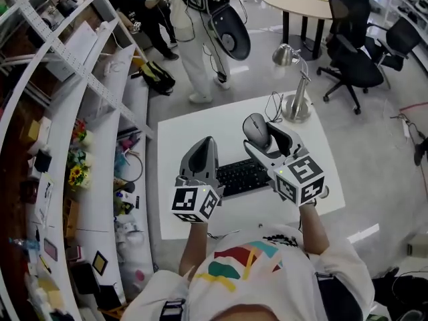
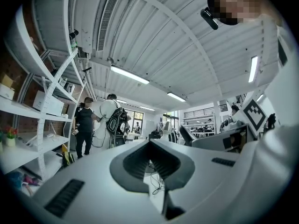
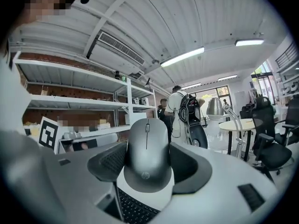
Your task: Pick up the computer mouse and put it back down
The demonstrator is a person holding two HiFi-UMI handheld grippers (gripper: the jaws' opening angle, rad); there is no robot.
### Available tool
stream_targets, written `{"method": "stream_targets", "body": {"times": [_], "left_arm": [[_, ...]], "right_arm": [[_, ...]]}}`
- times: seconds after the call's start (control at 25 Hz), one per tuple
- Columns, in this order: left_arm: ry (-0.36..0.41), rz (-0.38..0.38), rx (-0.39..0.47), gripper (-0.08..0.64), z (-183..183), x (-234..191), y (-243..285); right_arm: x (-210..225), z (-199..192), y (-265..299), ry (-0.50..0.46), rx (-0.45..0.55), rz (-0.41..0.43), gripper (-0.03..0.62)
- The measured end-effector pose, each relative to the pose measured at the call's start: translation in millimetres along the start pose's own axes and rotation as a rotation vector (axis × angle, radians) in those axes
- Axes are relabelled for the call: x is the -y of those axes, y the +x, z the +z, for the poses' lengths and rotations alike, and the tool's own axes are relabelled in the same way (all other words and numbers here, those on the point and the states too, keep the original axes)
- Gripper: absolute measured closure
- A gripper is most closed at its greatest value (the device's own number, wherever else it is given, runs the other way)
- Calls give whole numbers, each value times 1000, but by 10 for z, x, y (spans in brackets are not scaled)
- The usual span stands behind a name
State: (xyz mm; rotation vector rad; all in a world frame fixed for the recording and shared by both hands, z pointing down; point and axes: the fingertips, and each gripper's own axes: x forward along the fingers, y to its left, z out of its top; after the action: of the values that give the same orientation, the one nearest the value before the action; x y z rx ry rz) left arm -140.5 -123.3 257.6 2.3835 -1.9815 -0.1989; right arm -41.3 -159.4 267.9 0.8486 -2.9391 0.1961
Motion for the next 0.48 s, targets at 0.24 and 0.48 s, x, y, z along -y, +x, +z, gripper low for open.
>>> {"method": "stream_targets", "body": {"times": [0.24,0.48], "left_arm": [[3,-5,40,517,147,63,35],[14,-12,67,517,194,135,24]], "right_arm": [[-27,35,-33,4,7,18,305],[-46,69,-77,5,14,29,305]]}}
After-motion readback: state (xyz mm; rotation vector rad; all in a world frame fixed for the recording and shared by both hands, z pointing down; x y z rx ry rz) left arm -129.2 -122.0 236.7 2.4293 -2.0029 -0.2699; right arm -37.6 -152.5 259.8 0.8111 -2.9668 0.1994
